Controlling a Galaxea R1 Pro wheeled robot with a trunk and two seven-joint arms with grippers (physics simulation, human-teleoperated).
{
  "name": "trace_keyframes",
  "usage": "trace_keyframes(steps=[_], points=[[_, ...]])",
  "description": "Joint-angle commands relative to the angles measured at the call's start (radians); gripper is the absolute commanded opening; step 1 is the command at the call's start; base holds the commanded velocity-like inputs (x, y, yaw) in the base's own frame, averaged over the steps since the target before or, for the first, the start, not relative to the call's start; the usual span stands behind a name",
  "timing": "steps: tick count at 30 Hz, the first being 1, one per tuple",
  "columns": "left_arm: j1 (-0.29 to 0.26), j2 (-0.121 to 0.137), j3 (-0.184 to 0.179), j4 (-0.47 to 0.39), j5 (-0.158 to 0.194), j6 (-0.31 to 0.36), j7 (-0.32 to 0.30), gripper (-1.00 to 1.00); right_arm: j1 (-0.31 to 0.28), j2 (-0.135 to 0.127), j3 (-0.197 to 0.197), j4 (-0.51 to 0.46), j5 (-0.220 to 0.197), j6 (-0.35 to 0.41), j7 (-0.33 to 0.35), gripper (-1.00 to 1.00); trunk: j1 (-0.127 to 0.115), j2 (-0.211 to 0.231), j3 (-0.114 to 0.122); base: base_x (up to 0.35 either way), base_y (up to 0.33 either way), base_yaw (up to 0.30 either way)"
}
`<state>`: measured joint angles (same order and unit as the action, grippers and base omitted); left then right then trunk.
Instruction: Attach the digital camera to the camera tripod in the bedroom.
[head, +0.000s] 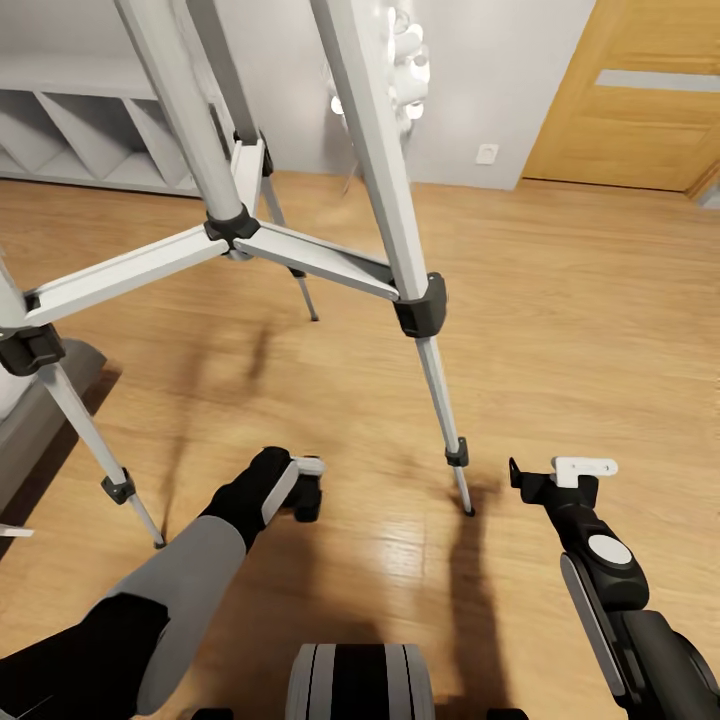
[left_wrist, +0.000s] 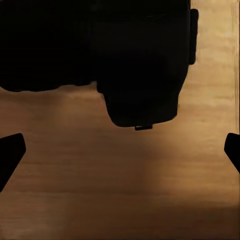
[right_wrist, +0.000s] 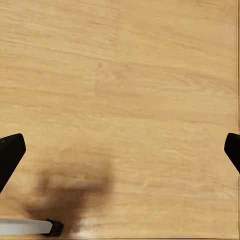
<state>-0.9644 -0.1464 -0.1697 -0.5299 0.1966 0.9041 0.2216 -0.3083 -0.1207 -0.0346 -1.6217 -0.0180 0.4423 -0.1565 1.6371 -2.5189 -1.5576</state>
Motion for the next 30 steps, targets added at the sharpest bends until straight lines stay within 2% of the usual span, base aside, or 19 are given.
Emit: trace_keyframes(steps=[1, 5, 11, 30], points=[[0.000, 0.001, -0.005, -0.001, 0.011, -0.005, 0.008, 1.00, -0.001, 0.000, 0.001, -0.001, -0.002, 0.006, -0.005, 1.00, 0.000, 0.000, 0.000, 0.000, 0.000, -0.229], [0.000, 0.004, -0.006, 0.000, 0.011, -0.020, 0.007, 1.00, -0.001, 0.000, 0.001, -0.001, -0.002, 0.006, -0.005, 1.00, 0.000, 0.000, 0.001, 0.000, 0.000, -0.201], [0.000, 0.007, -0.007, 0.000, 0.010, -0.023, 0.007, 1.00, 0.000, 0.000, 0.001, -0.001, -0.002, 0.006, -0.005, 1.00, 0.000, 0.000, 0.000, 0.000, 0.000, -0.030], [0.000, 0.010, -0.010, 0.002, 0.010, -0.024, 0.007, 1.00, 0.000, 0.001, 0.000, -0.001, -0.002, 0.006, -0.005, 1.00, 0.000, 0.000, -0.029, 0.000, 0.000, 0.000]])
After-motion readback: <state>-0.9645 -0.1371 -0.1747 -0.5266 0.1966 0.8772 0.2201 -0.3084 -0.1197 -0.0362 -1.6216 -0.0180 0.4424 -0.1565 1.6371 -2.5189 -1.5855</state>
